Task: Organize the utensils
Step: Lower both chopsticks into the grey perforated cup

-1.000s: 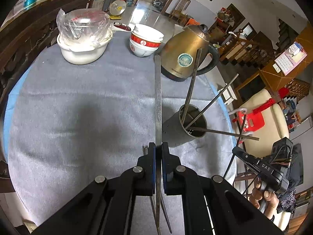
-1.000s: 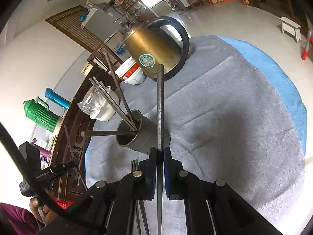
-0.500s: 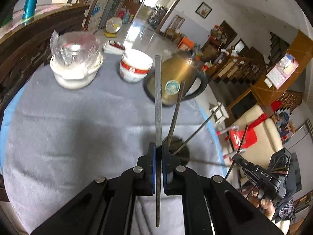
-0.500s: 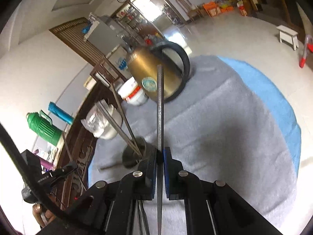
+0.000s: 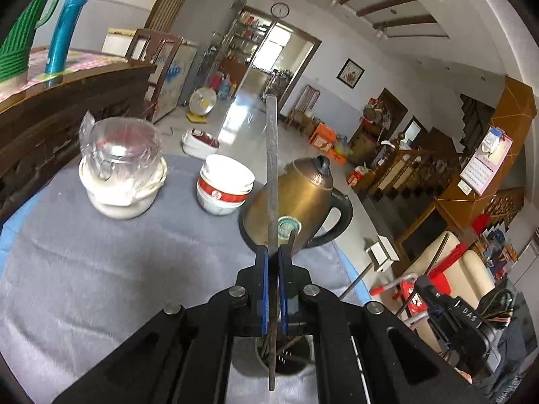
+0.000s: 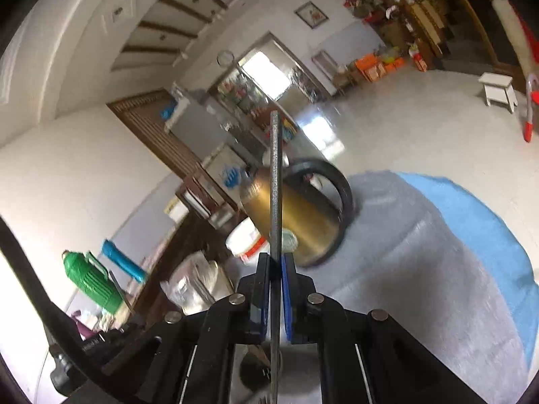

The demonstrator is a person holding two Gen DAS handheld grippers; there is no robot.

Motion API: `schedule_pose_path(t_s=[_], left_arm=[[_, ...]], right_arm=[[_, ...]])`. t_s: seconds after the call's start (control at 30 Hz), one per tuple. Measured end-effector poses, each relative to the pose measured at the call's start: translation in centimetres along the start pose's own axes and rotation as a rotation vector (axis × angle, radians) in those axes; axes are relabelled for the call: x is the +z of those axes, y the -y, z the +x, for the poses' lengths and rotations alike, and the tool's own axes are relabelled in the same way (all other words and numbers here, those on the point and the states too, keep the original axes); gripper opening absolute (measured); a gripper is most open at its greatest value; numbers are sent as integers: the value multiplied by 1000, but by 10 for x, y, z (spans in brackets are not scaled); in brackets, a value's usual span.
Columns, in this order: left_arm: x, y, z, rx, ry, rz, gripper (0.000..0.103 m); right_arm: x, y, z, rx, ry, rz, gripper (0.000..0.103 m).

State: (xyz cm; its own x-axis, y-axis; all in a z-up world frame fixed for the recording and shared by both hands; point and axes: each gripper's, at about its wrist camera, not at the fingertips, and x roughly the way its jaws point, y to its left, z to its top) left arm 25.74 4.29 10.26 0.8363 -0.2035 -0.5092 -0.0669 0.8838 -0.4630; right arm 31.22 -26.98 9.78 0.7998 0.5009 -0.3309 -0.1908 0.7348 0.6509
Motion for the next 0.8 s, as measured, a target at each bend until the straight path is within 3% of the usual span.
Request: schedule_pose_path(t_s=[0.27,0.57,0.8], left_arm=[[-8,14,23,41,39,66,6],[-15,21,41,73,59,124,6],[-22,19,52,82,48,141,6]], right_arm=[[0,-18,30,42,27,-73,7],[-12,-10,58,66,-19,-68,7],[-26,-19,68,94,-74,-149,7]])
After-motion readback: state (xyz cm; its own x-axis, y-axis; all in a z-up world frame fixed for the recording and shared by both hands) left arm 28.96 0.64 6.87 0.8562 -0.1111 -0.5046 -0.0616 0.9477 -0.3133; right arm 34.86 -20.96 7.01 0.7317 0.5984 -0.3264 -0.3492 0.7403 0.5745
